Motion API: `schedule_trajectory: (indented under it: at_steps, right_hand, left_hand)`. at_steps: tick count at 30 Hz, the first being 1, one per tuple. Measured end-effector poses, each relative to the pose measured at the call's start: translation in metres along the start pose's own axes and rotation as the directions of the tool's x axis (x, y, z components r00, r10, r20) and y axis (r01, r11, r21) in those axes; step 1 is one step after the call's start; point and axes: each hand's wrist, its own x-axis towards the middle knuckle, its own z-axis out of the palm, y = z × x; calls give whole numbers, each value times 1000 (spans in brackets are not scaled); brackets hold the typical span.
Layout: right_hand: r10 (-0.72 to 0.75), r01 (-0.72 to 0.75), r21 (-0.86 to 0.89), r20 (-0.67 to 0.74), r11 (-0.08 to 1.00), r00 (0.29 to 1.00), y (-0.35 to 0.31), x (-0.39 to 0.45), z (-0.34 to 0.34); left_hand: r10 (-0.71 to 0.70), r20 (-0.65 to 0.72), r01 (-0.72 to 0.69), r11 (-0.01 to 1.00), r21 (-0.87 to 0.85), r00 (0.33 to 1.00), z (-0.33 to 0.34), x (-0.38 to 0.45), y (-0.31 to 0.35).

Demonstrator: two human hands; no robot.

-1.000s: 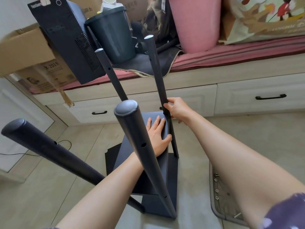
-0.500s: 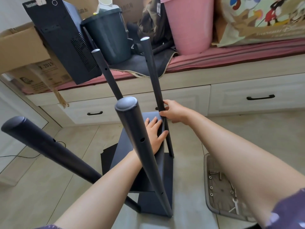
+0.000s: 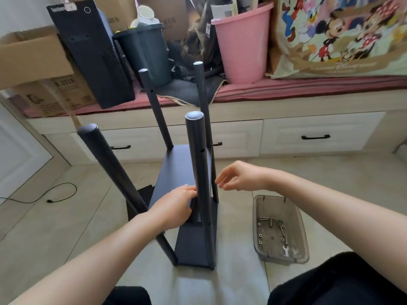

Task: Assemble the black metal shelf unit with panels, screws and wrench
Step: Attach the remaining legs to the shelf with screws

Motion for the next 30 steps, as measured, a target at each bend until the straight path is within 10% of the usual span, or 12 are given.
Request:
schedule_trajectory:
  at_steps: [5, 11, 30]
  right_hand:
    - [-96, 95, 15, 98, 995, 990, -22, -38, 29]
    - [-172, 178, 25, -151, 984, 973, -38, -44, 52]
    - [-15, 37, 74, -277, 997, 961, 17, -41, 40]
  left_hand:
    - [37, 219, -75, 983, 168, 975, 11, -25, 2]
    - [-20, 20, 20, 999, -37, 1000, 45, -35, -1]
    - [-54, -336, 33, 997, -68, 940, 72, -1, 9]
